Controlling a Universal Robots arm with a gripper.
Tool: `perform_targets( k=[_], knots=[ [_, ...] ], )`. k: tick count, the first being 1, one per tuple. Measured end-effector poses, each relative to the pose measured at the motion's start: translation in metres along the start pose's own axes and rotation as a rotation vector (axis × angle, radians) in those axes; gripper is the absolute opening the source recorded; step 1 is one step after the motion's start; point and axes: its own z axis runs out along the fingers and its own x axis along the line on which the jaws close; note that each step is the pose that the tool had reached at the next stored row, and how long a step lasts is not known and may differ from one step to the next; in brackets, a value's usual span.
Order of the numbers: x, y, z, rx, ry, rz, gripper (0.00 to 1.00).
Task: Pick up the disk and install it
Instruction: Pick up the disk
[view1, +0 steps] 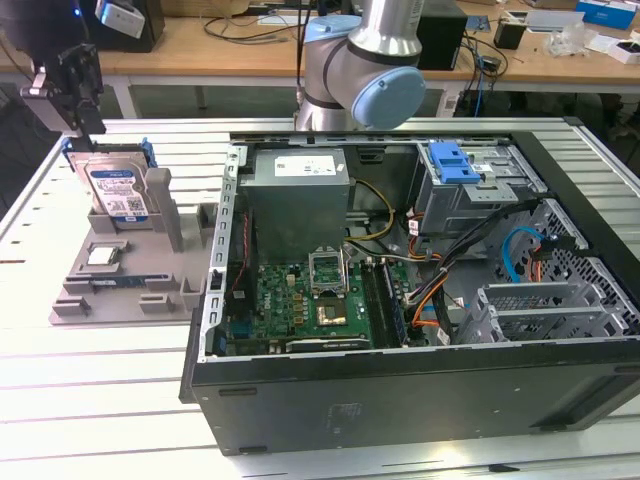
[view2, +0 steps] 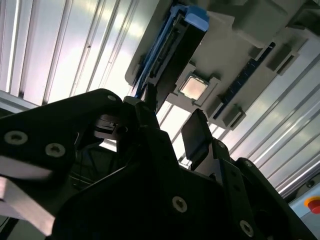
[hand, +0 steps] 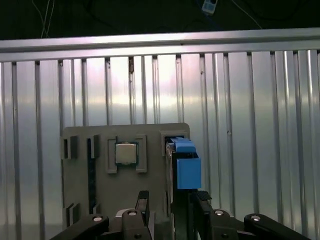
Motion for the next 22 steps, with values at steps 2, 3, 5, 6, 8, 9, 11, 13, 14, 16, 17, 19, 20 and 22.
perform_targets(
  k=[2,3,5,6,8,9,11,13,14,16,17,19,20,22],
  knots=[
    [-0.0023,0.0024,0.0033,0.0003,0.0003,-0.026,0.48],
    [-0.0050,0.0030,0.0042,0.0003,0.0000,-0.030,0.48],
    [-0.0096,0.0039,0.0056,0.0005,-0.0008,-0.031,0.48],
    [-0.0116,0.0049,0.0069,0.0007,-0.0011,-0.031,0.48],
    [-0.0125,0.0085,0.0102,0.0004,-0.0009,-0.033,0.48],
    [-0.0125,0.0098,0.0134,0.0007,-0.0009,-0.036,0.48],
    [-0.0125,0.0097,0.0173,0.0007,-0.0006,-0.043,0.48],
    [-0.0126,0.0096,0.0214,0.0006,-0.0004,-0.051,0.48],
    [-0.0126,0.0095,0.0245,0.0009,-0.0001,-0.056,0.48],
    [-0.0127,0.0093,0.0293,0.0010,0.0001,-0.065,0.48],
    [-0.0128,0.0092,0.0326,0.0011,0.0002,-0.070,0.48],
    [-0.0129,0.0091,0.0395,0.0010,0.0003,-0.071,0.48],
    [-0.0130,0.0089,0.0436,0.0011,0.0003,-0.071,0.48],
    [-0.0130,0.0088,0.0478,0.0010,0.0004,-0.071,0.48]
  ],
)
